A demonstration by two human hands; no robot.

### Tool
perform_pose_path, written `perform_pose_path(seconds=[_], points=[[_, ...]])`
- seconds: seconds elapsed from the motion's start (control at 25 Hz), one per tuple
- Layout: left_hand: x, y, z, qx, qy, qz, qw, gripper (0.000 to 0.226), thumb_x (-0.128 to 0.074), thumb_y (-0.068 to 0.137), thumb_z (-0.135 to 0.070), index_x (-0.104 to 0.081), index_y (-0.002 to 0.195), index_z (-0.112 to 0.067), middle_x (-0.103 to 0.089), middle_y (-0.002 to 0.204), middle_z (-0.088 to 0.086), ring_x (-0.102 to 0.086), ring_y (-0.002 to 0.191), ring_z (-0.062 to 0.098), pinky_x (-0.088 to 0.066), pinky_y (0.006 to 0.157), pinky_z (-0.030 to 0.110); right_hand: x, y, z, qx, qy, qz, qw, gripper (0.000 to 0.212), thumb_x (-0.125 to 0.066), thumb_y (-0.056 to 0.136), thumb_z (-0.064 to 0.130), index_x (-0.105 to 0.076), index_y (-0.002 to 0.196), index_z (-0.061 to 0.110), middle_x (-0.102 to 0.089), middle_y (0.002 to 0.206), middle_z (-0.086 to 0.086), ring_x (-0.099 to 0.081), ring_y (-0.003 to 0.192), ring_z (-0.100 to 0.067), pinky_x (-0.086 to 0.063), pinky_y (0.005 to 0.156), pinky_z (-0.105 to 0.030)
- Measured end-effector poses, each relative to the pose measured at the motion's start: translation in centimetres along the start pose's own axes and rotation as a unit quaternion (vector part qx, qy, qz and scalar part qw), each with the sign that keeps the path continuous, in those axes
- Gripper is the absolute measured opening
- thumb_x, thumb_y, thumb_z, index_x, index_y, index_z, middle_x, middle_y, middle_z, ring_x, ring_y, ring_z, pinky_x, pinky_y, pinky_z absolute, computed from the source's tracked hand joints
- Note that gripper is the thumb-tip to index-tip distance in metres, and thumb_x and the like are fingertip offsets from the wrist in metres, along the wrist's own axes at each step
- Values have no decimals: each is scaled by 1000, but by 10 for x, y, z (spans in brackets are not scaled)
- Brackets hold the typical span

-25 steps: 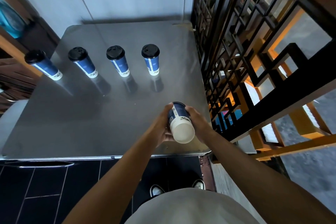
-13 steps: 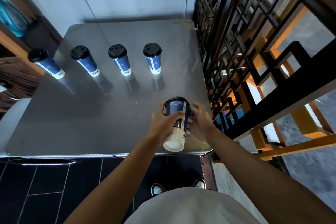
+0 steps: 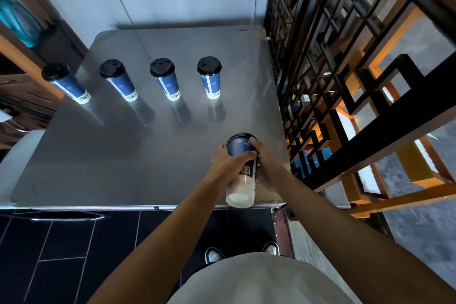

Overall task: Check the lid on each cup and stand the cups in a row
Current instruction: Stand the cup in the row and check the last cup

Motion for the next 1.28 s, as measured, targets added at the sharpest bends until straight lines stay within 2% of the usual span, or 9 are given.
perform_pose_path(seconds=[0.12,0.24,0.44,0.52,0.64,0.84,1.0,1.16,1.28], points=[[0,1,11,20,14,44,999,47,-90,66,-34,-66,104,-21,-79,89,7,-78,69,17,-64,63,34,0,-1,7,45,-55,33,997,60,-65,88,44,-56,132,4,-66,128,-25,-64,119,-39,-50,107,-51],[2,0,12,-36,23,65,997,38,-89,62,-35,-72,96,-27,-80,81,-5,-77,71,11,-59,63,28,1,-3,11,71,-86,71,991,65,-69,75,48,-56,121,5,-67,113,-17,-68,99,-25,-54,87,-37],[10,2,11,-108,110,57,986,64,-91,51,-46,-61,107,-40,-76,92,-12,-74,78,5,-54,64,22,6,-5,35,105,-200,33,974,61,-59,74,69,-58,100,13,-62,87,-5,-62,80,-15,-49,72,-28],[9,5,18,-124,134,60,981,71,-90,50,-47,-53,111,-47,-72,98,-16,-72,84,4,-57,69,27,7,-8,49,133,-285,7,949,54,-63,72,63,-59,98,16,-61,89,-2,-59,82,-15,-45,73,-29],[5,12,28,-143,147,59,977,79,-89,51,-45,-49,120,-46,-69,106,-18,-69,94,2,-59,83,34,-5,-15,61,145,-366,31,919,45,-57,76,44,-63,118,28,-63,104,3,-60,91,-11,-43,74,-26],[-10,33,39,-173,121,56,976,83,-93,54,-36,-53,126,-31,-69,118,-8,-67,109,14,-56,96,39,-24,-13,54,194,-505,1,841,35,-45,96,35,-60,125,21,-58,122,-6,-55,112,-22,-45,87,-32],[-19,50,53,-180,128,54,974,70,-86,77,-2,-50,137,-3,-62,134,19,-63,120,26,-53,98,34,-42,-8,36,241,-683,-51,688,51,-44,96,57,-43,132,21,-47,126,-9,-50,111,-26,-51,91,-43],[-25,62,53,-185,106,52,976,61,-77,85,-18,-50,139,-10,-65,124,9,-66,108,25,-57,92,49,-46,-1,28,258,-732,-84,625,59,-41,92,65,-40,135,25,-46,127,-9,-49,113,-28,-52,89,-45],[-25,65,56,-179,100,48,978,66,-70,79,-43,-51,137,-18,-66,120,2,-66,104,21,-58,90,48,-49,1,27,283,-744,-101,597,59,-37,91,65,-44,132,24,-50,122,-10,-52,109,-28,-56,85,-44]])
Point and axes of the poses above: each hand's wrist, its own y-axis towards the middle knuckle, its own x-axis out of the back of the hand, z = x × y, the point moved 7 cm from there along y, towards the middle knuckle
